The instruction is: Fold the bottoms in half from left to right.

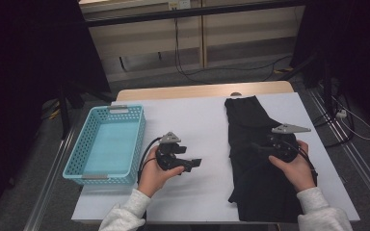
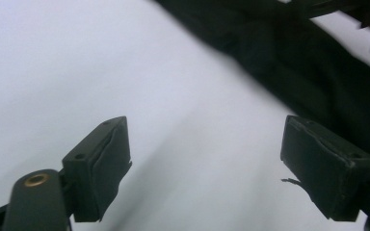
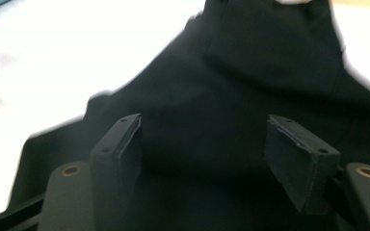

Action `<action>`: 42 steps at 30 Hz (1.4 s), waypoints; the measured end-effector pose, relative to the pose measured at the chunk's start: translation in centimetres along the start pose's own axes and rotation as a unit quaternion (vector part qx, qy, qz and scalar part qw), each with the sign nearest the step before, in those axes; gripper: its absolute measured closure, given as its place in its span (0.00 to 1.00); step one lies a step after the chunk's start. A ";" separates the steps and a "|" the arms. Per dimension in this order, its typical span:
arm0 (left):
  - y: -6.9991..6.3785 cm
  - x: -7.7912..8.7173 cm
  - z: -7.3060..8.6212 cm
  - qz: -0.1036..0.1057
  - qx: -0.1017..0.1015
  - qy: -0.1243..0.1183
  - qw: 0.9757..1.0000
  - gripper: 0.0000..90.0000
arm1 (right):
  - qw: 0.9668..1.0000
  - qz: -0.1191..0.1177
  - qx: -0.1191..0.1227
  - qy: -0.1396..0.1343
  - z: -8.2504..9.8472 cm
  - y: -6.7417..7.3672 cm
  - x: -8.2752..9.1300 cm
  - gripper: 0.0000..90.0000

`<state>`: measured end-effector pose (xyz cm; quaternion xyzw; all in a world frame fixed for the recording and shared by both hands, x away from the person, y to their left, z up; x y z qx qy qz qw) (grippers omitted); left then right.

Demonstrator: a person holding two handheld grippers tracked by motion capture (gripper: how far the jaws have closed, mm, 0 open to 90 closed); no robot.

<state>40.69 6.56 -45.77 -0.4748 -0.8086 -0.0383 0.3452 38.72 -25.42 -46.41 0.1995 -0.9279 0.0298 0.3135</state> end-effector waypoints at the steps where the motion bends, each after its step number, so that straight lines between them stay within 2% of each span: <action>1: 0.3 0.3 0.1 0.000 0.001 -0.002 1.000 0.18 | 1.000 0.004 0.008 0.007 0.6 0.2 0.4 0.31; 2: 0.6 0.5 0.3 -0.004 0.003 -0.005 1.000 0.18 | 1.000 0.004 0.008 0.007 0.6 0.2 0.4 0.31; 3: 0.9 0.7 0.5 -0.009 0.001 -0.006 1.000 0.15 | 1.000 0.008 0.008 0.003 0.9 0.2 1.2 0.29; 6: 1.3 0.9 1.2 -0.011 -0.003 0.002 1.000 0.15 | 1.000 0.009 0.002 -0.002 1.3 0.0 1.9 0.28; 9: 1.6 1.0 1.6 -0.012 0.002 0.001 1.000 0.15 | 1.000 0.019 -0.005 0.009 2.2 -0.3 2.8 0.28; 10: 1.7 1.0 1.8 -0.013 0.003 0.005 1.000 0.15 | 1.000 0.019 -0.016 0.015 2.8 -0.3 3.5 0.31; 12: 1.8 0.9 2.0 -0.016 0.007 0.006 1.000 0.14 | 0.999 0.023 -0.018 0.017 3.1 -0.3 3.8 0.31; 14: 1.9 0.8 2.1 -0.019 0.005 0.010 1.000 0.15 | 0.999 0.033 -0.017 0.022 3.5 -0.3 4.2 0.35; 17: 1.9 0.7 2.1 -0.020 0.002 0.010 1.000 0.14 | 0.999 0.029 -0.016 0.025 3.9 -0.2 4.7 0.40; 21: 2.1 0.5 2.1 -0.022 0.002 0.011 1.000 0.14 | 0.999 0.036 -0.002 0.037 4.8 0.2 5.2 0.41; 23: 2.1 0.4 2.0 -0.021 0.000 0.014 1.000 0.14 | 0.998 0.042 -0.003 0.054 5.6 0.3 5.7 0.44; 24: 2.1 0.4 2.0 -0.021 -0.002 0.013 1.000 0.14 | 0.998 0.042 -0.003 0.054 5.6 0.3 5.7 0.44; 25: 2.0 0.3 1.9 -0.019 -0.003 0.013 1.000 0.15 | 0.997 0.046 -0.003 0.056 5.9 0.3 6.0 0.46; 27: 1.9 0.2 1.7 -0.018 -0.008 0.013 1.000 0.15 | 0.997 0.052 -0.006 0.058 6.3 0.4 6.6 0.62; 28: 1.8 0.2 1.7 -0.019 -0.010 0.014 1.000 0.15 | 0.997 0.053 -0.004 0.061 6.4 0.5 6.9 0.65; 31: 1.7 0.3 1.4 -0.019 -0.014 0.012 1.000 0.15 | 0.996 0.062 -0.008 0.068 7.1 0.5 7.9 0.72; 34: 1.7 0.3 1.4 -0.017 -0.014 0.010 1.000 0.15 | 0.994 0.063 -0.007 0.084 7.8 0.5 7.9 0.73; 36: 1.7 0.3 1.4 -0.017 -0.010 0.009 1.000 0.15 | 0.994 0.055 -0.002 0.095 8.4 0.6 7.7 0.75; 40: 1.9 0.2 1.4 -0.018 -0.009 0.010 1.000 0.15 | 0.995 0.037 -0.005 0.096 8.4 0.6 7.7 0.95; 42: 1.8 0.2 1.3 -0.020 -0.008 0.006 1.000 0.15 | 0.995 0.028 -0.005 0.092 8.4 0.7 7.7 0.99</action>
Point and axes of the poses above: each handheld gripper's, and its own axes: x roughly backward along the jaws, z roughly out of its underside, y roughly to its left, the point moved 5 cm from there along -x, roughly forward along the jaws, and after that the axes turned 2 degrees about x, right-handed, at the moved point
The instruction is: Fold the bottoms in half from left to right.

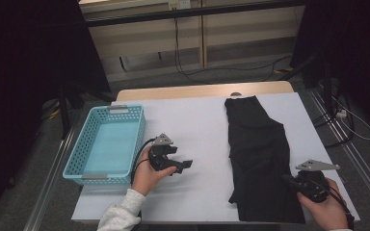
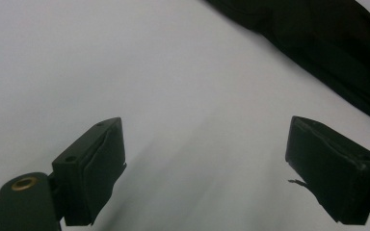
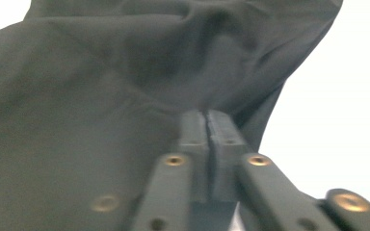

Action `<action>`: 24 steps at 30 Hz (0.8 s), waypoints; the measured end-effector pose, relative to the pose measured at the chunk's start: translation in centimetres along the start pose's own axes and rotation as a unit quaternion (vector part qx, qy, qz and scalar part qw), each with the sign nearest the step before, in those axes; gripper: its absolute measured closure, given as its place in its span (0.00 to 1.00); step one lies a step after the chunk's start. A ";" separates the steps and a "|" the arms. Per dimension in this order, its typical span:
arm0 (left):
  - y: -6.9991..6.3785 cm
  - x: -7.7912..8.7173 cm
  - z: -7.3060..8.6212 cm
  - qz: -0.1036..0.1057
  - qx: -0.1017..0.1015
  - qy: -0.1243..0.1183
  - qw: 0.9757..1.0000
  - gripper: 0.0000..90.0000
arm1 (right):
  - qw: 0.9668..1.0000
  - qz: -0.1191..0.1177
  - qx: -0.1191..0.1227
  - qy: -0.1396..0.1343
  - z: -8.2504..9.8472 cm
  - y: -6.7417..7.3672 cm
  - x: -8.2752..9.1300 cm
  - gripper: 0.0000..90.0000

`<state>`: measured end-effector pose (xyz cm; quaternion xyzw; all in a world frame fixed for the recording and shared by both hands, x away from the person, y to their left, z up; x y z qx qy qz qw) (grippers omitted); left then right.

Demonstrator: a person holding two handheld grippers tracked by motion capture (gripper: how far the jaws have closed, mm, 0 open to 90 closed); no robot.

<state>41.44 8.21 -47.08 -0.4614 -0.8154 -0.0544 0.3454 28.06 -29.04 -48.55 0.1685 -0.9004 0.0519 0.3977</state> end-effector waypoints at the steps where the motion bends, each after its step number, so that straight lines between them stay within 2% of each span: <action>1: 0.0 0.0 0.0 0.001 -0.002 0.001 1.000 0.15 | 1.000 -0.004 0.001 -0.001 0.0 0.0 0.0 0.99; 5: -0.1 0.0 -0.1 0.001 -0.002 0.001 1.000 0.16 | 1.000 -0.012 0.005 0.001 0.1 -0.3 0.5 1.00; 6: -0.1 0.0 -0.1 0.001 -0.002 0.001 1.000 0.16 | 1.000 -0.013 0.001 -0.006 0.1 -0.7 1.1 1.00; 10: 0.1 0.0 -0.1 0.002 -0.001 -0.001 1.000 0.16 | 1.000 -0.006 -0.010 -0.014 0.2 -1.6 1.7 1.00; 12: 0.1 0.1 -0.1 0.001 -0.001 0.001 1.000 0.16 | 1.000 0.000 -0.007 -0.010 0.3 -1.8 1.7 0.99; 13: 0.1 0.1 -0.1 0.000 0.000 -0.001 1.000 0.16 | 1.000 0.007 -0.001 -0.008 0.4 -1.8 1.6 0.95; 14: 0.1 0.2 -0.1 0.000 0.000 -0.001 1.000 0.16 | 1.000 0.011 0.000 -0.011 0.2 -1.7 1.5 0.89; 16: 0.1 0.1 -0.1 0.000 -0.001 0.000 1.000 0.16 | 1.000 0.010 0.000 -0.022 -0.3 -1.3 1.4 0.84; 21: 0.0 0.0 0.0 0.000 -0.001 0.004 1.000 0.16 | 0.999 0.006 0.020 -0.047 -2.5 0.5 0.8 0.66; 24: 0.0 0.0 0.1 -0.002 -0.001 0.006 1.000 0.16 | 0.997 -0.020 0.032 -0.063 -3.9 2.0 0.0 0.63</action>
Point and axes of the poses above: each handheld gripper's, and its own axes: x roughly backward along the jaws, z roughly out of its underside, y roughly to its left, the point moved 5 cm from there along -x, roughly forward along the jaws, and after that the axes turned 2 degrees about x, right-handed, at the moved point
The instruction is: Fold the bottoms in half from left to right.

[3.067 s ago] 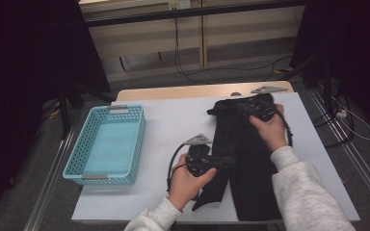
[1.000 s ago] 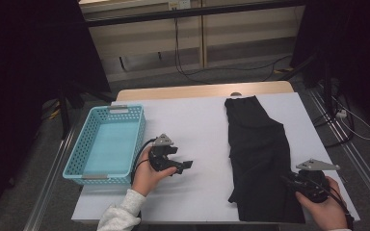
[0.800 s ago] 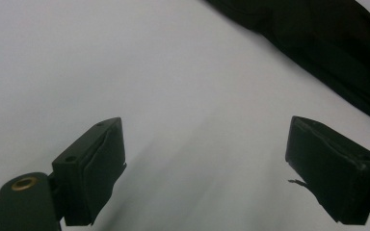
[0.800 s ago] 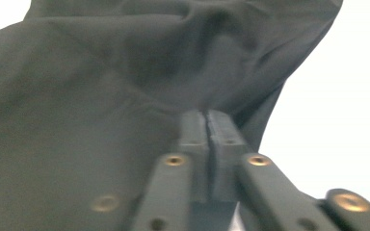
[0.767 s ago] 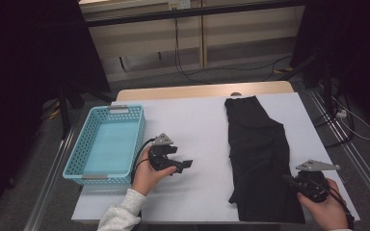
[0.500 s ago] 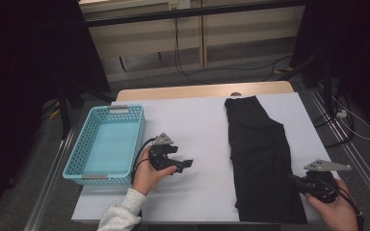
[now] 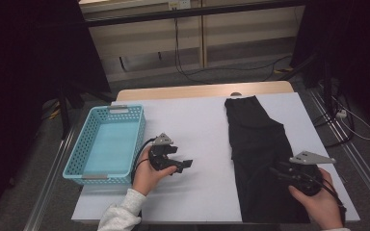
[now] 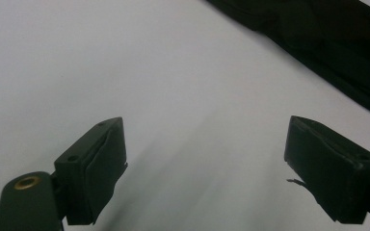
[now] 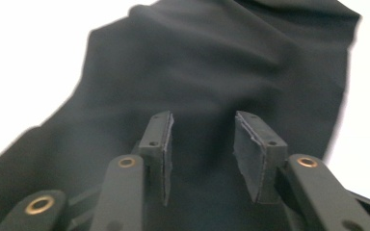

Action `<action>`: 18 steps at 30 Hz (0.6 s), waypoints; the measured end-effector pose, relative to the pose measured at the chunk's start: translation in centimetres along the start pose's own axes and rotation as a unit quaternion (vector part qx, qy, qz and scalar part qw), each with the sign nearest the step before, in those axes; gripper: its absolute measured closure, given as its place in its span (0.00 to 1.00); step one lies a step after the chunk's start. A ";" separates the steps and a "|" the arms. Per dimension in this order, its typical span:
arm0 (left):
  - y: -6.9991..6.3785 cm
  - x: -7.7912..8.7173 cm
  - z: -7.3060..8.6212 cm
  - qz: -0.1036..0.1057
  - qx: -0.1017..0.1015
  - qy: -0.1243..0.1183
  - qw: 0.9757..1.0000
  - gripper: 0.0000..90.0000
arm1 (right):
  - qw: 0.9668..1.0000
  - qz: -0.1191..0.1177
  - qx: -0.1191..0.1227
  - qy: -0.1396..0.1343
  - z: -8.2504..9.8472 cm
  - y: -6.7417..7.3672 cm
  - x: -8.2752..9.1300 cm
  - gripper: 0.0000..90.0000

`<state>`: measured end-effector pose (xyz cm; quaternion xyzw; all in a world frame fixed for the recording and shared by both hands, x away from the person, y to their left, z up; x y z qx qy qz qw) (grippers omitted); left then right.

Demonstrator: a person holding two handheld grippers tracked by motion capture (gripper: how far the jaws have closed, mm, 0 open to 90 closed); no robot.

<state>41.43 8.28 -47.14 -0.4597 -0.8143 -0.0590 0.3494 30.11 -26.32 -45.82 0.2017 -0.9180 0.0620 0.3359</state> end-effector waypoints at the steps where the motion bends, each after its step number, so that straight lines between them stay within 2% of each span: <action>1: 0.0 0.0 0.0 -0.001 0.001 0.000 1.000 0.16 | 1.000 -0.021 0.006 -0.006 -0.9 1.2 -0.8 0.62; 4: 0.1 0.0 0.1 -0.003 0.000 0.003 1.000 0.16 | 0.999 -0.044 0.011 -0.008 -1.6 2.5 -1.8 0.63; 5: 0.1 0.0 0.2 -0.003 0.000 0.004 1.000 0.17 | 0.998 -0.063 0.017 -0.003 -2.1 3.8 -2.9 0.63; 6: 0.0 0.0 0.2 -0.004 0.000 0.004 1.000 0.17 | 0.998 -0.063 0.017 -0.003 -2.1 3.8 -2.9 0.63; 7: 0.0 0.0 0.2 -0.006 -0.001 0.004 1.000 0.17 | 0.997 -0.069 0.023 0.002 -2.3 4.5 -3.4 0.63; 8: 0.0 0.0 0.2 -0.004 -0.001 0.005 1.000 0.17 | 0.997 -0.065 0.040 0.024 -2.2 5.5 -4.5 0.62; 10: 0.0 0.1 0.1 -0.004 0.000 0.003 1.000 0.17 | 0.996 -0.063 0.049 0.031 -2.1 5.8 -5.0 0.64; 11: 0.0 0.1 0.2 -0.004 -0.001 0.004 1.000 0.17 | 0.996 -0.068 0.048 0.040 -2.0 6.1 -5.5 0.69; 12: 0.0 0.1 0.2 -0.004 -0.001 0.005 1.000 0.17 | 0.995 -0.074 0.047 0.047 -2.0 6.4 -5.8 0.80; 13: 0.0 0.1 0.2 -0.005 0.000 0.005 1.000 0.17 | 0.995 -0.067 0.054 0.049 -2.0 6.5 -6.0 0.84; 16: 0.1 0.1 0.3 -0.006 0.001 0.005 1.000 0.17 | 0.995 -0.056 0.050 0.059 -2.3 6.6 -6.6 0.99; 18: 0.2 0.1 0.3 -0.006 0.003 0.004 1.000 0.18 | 0.995 -0.069 0.042 0.062 -2.5 6.7 -7.0 1.00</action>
Point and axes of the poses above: each handheld gripper's, and its own axes: x roughly backward along the jaws, z roughly out of its underside, y roughly to its left, the point moved 5 cm from there along -x, roughly forward along the jaws, and after that the axes turned 2 degrees about x, right-handed, at the moved point
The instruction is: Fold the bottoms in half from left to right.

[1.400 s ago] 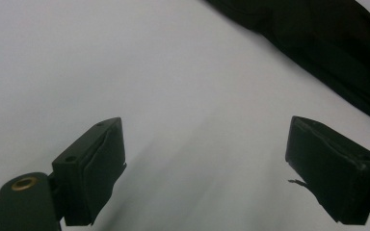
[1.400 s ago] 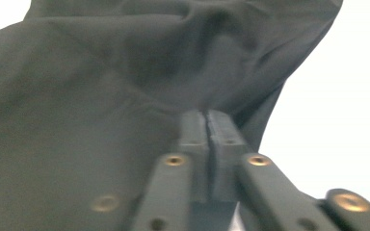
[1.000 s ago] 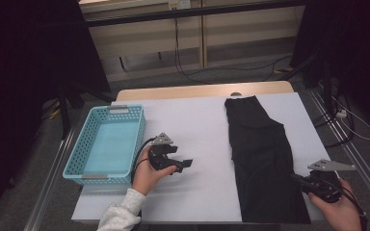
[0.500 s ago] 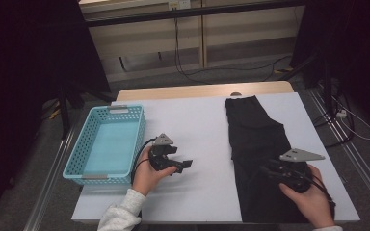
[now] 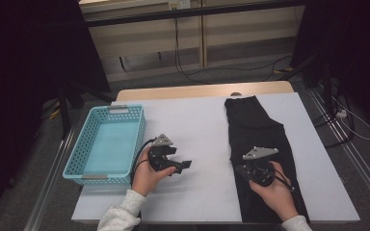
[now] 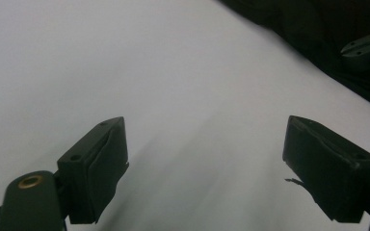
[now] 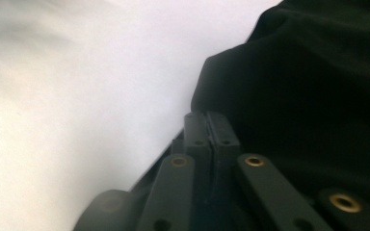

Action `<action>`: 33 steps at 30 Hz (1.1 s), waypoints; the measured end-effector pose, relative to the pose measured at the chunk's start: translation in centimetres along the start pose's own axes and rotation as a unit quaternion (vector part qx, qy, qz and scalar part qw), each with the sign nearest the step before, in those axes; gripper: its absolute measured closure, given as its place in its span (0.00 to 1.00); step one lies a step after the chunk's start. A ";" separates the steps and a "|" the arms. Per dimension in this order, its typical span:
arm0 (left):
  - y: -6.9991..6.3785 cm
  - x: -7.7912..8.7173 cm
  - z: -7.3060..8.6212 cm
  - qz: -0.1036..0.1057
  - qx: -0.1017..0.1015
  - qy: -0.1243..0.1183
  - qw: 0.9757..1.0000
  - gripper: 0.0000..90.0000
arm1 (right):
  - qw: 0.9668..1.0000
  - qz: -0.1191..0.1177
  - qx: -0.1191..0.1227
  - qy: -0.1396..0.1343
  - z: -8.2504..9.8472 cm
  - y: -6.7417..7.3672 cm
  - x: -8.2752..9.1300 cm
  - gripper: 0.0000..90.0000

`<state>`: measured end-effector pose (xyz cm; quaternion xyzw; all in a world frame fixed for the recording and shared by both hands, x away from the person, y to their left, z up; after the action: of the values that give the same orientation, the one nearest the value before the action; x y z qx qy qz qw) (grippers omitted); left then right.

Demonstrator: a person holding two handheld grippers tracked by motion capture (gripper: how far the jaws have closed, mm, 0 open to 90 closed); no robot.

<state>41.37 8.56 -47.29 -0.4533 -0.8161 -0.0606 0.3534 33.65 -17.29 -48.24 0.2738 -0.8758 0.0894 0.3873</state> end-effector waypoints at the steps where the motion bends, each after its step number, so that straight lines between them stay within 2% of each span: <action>1: 0.0 0.0 0.0 0.000 0.001 -0.001 1.000 0.18 | 1.000 -0.002 -0.003 -0.007 -0.3 0.1 0.0 1.00; 5: 0.1 0.1 -0.1 0.000 0.000 0.000 1.000 0.18 | 0.998 -0.015 -0.017 -0.054 -1.9 0.5 0.5 1.00; 6: 0.1 0.0 -0.1 -0.001 0.000 -0.001 1.000 0.18 | 0.998 -0.017 -0.016 -0.054 -2.1 0.6 0.4 1.00; 8: 0.1 0.1 0.0 -0.001 0.001 -0.001 1.000 0.18 | 0.999 -0.014 -0.008 -0.038 -1.9 0.9 -0.1 0.99; 9: 0.1 0.1 -0.1 0.000 0.000 -0.001 1.000 0.18 | 0.999 -0.015 -0.004 -0.032 -1.5 1.1 -0.6 0.89; 10: 0.0 0.2 -0.1 0.000 0.002 -0.003 1.000 0.18 | 0.999 -0.015 -0.004 -0.032 -1.5 1.1 -0.6 0.89; 12: 0.1 0.2 -0.2 -0.001 0.001 -0.004 1.000 0.18 | 0.999 -0.005 0.003 -0.046 -1.8 1.0 -0.6 0.68; 13: 0.1 0.2 -0.2 0.000 0.003 -0.005 1.000 0.18 | 0.998 -0.001 0.006 -0.055 -2.1 0.8 -0.4 0.65; 16: 0.1 0.2 -0.2 0.000 0.004 -0.004 1.000 0.18 | 0.997 0.026 0.000 -0.072 -2.9 -0.3 0.0 0.51; 17: 0.2 0.2 -0.2 -0.001 0.003 -0.004 1.000 0.18 | 0.996 0.039 -0.006 -0.077 -3.5 -1.3 -0.2 0.46; 18: 0.2 0.2 -0.2 -0.002 0.003 -0.003 1.000 0.18 | 0.996 0.039 -0.006 -0.077 -3.5 -1.3 -0.2 0.46; 20: 0.3 0.4 -0.2 -0.003 0.005 -0.002 1.000 0.18 | 0.995 0.058 -0.011 -0.082 -4.1 -2.3 -0.6 0.42; 21: 0.3 0.4 -0.3 -0.001 0.006 -0.006 1.000 0.18 | 0.994 0.077 -0.013 -0.082 -4.8 -3.2 -1.2 0.39; 24: 0.3 0.5 -0.3 -0.003 0.006 -0.007 1.000 0.18 | 0.993 0.087 -0.021 -0.074 -5.5 -4.0 -1.9 0.37; 27: 0.3 0.4 -0.3 -0.003 0.006 -0.006 1.000 0.18 | 0.992 0.113 -0.019 -0.057 -6.4 -5.2 -3.2 0.31; 29: 0.4 0.5 -0.2 -0.005 0.006 -0.004 1.000 0.18 | 0.991 0.120 -0.040 -0.048 -6.6 -6.0 -4.3 0.24; 31: 0.4 0.5 -0.1 -0.006 0.009 -0.004 1.000 0.18 | 0.990 0.120 -0.062 -0.049 -6.5 -6.7 -5.2 0.25; 33: 0.4 0.5 -0.1 -0.007 0.007 -0.002 1.000 0.18 | 0.987 0.133 -0.071 -0.053 -6.5 -7.2 -5.8 0.23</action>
<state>41.51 9.08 -47.02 -0.4451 -0.8204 -0.0563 0.3544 44.83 -18.53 -48.43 0.1315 -0.9278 0.0633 0.3433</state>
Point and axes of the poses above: each handheld gripper's, and its own axes: x roughly backward along the jaws, z roughly out of its underside, y roughly to its left, the point moved 5 cm from there along -x, roughly forward along the jaws, and after that the axes turned 2 degrees about x, right-handed, at the moved point
